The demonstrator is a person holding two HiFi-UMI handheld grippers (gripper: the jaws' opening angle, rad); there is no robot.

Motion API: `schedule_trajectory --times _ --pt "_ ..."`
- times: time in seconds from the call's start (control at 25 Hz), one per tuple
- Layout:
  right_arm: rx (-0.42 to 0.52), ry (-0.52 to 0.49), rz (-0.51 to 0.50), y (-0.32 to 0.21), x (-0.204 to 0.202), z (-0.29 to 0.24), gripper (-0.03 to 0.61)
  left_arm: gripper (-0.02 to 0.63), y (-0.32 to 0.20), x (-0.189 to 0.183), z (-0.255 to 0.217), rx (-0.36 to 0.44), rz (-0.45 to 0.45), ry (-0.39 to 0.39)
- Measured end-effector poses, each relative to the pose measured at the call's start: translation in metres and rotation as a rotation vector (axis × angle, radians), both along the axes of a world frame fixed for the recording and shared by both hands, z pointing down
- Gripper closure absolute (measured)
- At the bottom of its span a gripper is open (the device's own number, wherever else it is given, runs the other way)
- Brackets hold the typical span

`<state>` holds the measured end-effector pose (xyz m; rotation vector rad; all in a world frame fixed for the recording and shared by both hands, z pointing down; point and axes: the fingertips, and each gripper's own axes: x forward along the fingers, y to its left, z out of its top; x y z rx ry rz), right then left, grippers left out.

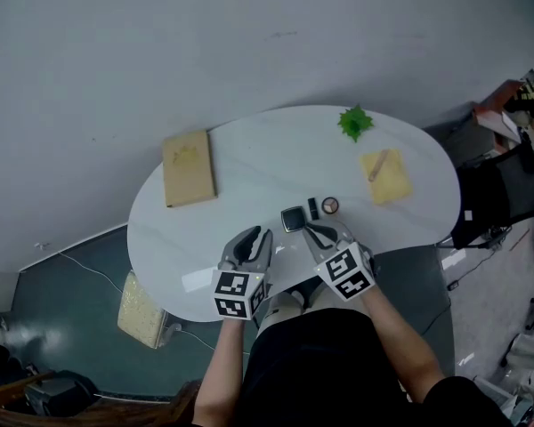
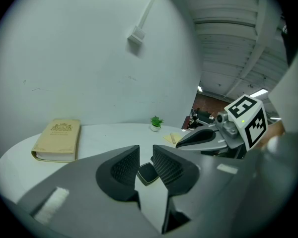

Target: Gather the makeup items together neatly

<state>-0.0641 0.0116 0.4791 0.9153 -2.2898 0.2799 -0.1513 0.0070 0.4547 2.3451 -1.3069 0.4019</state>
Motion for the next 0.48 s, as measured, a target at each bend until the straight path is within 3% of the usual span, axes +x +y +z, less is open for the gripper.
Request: schedule_trajectory --times 0.48 --pt "0.011 -0.081 0.109 -0.017 0.04 -0.02 0.561 0.604 -0.017 0.026 -0.009 0.02 0.039 -0.018"
